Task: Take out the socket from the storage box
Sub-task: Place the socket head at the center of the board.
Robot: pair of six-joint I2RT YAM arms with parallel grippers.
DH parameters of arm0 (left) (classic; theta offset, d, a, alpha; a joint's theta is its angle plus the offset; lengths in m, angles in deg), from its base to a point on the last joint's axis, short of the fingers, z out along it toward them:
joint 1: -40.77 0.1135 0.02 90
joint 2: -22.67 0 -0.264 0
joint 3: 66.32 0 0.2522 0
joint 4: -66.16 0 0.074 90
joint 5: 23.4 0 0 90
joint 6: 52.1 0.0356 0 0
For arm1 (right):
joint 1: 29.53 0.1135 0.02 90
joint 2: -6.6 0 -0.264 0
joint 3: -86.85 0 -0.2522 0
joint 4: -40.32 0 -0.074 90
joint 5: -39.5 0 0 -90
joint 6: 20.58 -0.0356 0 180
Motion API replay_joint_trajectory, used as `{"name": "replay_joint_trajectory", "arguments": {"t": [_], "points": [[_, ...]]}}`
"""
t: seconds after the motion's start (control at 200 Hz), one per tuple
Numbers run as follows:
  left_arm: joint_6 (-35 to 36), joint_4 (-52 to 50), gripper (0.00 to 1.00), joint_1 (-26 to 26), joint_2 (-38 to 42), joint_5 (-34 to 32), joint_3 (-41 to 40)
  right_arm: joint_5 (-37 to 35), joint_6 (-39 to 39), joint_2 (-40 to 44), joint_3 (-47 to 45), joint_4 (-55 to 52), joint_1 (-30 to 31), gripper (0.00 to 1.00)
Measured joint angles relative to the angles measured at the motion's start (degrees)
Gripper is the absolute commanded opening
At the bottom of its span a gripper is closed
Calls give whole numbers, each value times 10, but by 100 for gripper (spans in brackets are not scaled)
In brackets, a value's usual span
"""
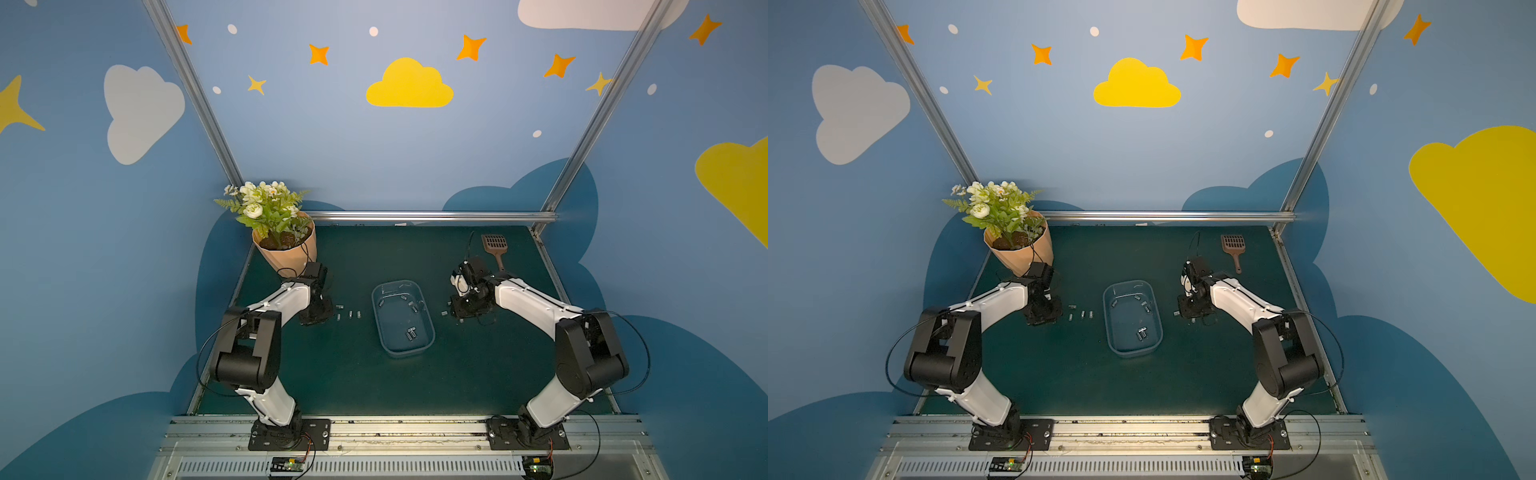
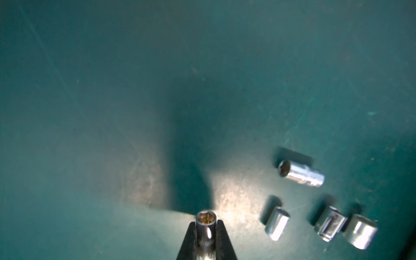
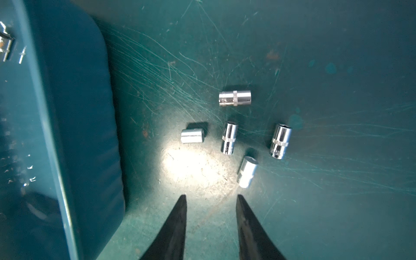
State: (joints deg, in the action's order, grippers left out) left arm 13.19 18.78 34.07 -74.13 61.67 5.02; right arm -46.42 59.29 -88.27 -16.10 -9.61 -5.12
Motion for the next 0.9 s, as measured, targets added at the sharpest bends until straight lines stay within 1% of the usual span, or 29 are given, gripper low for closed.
{"name": "replay_joint_trajectory", "arguments": {"t": [0.325, 0.721, 0.831, 0.896], "points": [[13, 4, 13, -4, -25, 19, 20, 0, 0, 0, 0, 0, -1, 37], [21, 6, 15, -12, -38, 26, 24, -1, 0, 0, -4, 0, -2, 37], [21, 7, 17, -12, -40, 26, 24, -1, 0, 0, -5, 0, -2, 37], [22, 7, 20, -12, -41, 26, 24, -1, 0, 0, -5, 0, -2, 37]]}}
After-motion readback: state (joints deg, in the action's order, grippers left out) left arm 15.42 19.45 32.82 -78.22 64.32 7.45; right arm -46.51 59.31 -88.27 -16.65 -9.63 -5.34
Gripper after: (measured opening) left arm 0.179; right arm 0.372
